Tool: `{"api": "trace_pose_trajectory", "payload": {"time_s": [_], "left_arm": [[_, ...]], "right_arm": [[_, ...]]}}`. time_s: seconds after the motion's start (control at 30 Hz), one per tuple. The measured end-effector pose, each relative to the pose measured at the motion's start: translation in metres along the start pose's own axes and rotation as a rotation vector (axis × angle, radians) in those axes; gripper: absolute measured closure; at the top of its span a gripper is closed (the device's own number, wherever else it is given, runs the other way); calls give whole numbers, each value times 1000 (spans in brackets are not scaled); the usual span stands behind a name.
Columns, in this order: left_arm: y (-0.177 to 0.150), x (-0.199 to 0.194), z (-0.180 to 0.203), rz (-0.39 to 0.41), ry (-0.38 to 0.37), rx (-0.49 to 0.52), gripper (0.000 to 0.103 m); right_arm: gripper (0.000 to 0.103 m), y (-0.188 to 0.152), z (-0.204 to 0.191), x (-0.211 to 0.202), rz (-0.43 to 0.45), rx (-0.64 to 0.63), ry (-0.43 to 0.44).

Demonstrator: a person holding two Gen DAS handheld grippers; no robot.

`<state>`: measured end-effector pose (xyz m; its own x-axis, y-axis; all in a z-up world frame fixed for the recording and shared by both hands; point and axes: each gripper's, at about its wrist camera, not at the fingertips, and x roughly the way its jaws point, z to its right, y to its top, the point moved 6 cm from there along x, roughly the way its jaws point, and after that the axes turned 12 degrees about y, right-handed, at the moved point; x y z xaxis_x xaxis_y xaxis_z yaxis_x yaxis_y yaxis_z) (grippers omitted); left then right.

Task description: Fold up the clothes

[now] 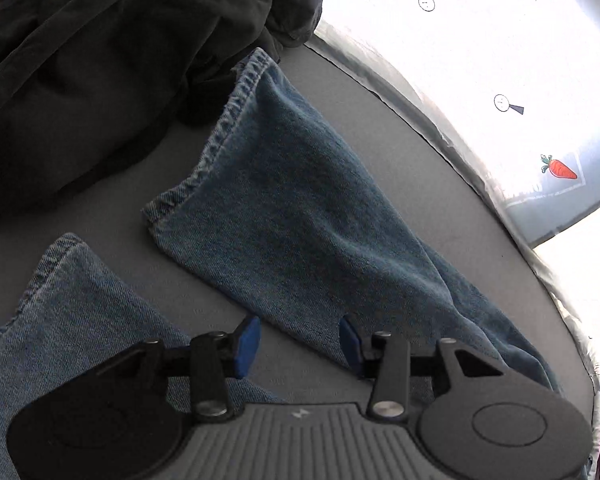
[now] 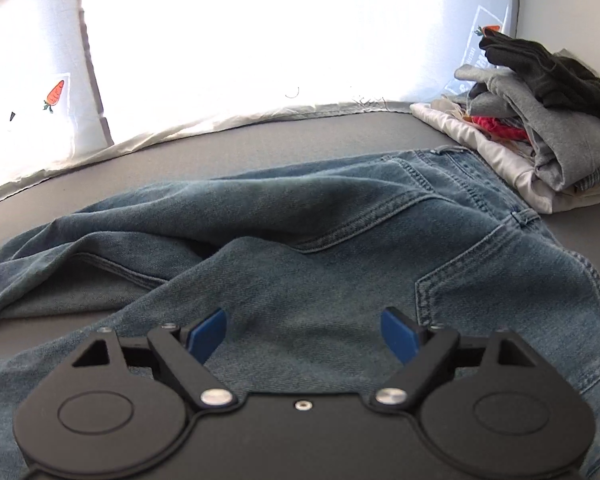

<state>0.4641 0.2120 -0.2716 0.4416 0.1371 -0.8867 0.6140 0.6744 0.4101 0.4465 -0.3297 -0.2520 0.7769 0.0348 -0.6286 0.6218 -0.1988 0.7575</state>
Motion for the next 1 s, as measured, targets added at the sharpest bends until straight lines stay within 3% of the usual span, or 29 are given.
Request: {"api": "trace_pose_trajectory", "payload": {"time_s": [0.07, 0.17, 0.23, 0.3, 0.43, 0.53, 0.67, 0.77, 0.83, 0.87, 0.97, 1.0], "left_arm": [[-10, -1, 7, -10, -16, -15, 54], [-21, 3, 17, -26, -37, -59, 51], [-26, 8, 21, -36, -44, -95, 51], [-31, 14, 25, -42, -40, -134, 50], [-35, 18, 38, -7, -10, -194, 42], [-35, 19, 46, 3, 22, -207, 37], [-34, 20, 55, 16, 50, -226, 21], [-32, 23, 63, 13, 81, -244, 14], [-31, 25, 68, 10, 105, -247, 10], [-30, 26, 71, 9, 116, -245, 8], [-29, 27, 76, 5, 143, -228, 6], [-29, 27, 78, 4, 152, -223, 6]], "right_arm": [[18, 13, 1, -15, 52, -48, 20], [21, 39, 25, -26, 105, -18, 39], [44, 56, 47, -27, 118, 12, 50], [57, 70, 70, -22, 113, 26, 51], [68, 90, 121, 9, 69, 38, 16], [68, 99, 155, 43, 12, 47, -3], [67, 108, 182, 86, -54, 21, -27], [49, 110, 196, 109, -61, 30, -31], [30, 110, 204, 119, -61, 56, -40], [27, 109, 209, 125, -69, 81, -44], [28, 105, 221, 137, -89, 178, 23], [43, 106, 222, 136, -73, 194, 51]]}}
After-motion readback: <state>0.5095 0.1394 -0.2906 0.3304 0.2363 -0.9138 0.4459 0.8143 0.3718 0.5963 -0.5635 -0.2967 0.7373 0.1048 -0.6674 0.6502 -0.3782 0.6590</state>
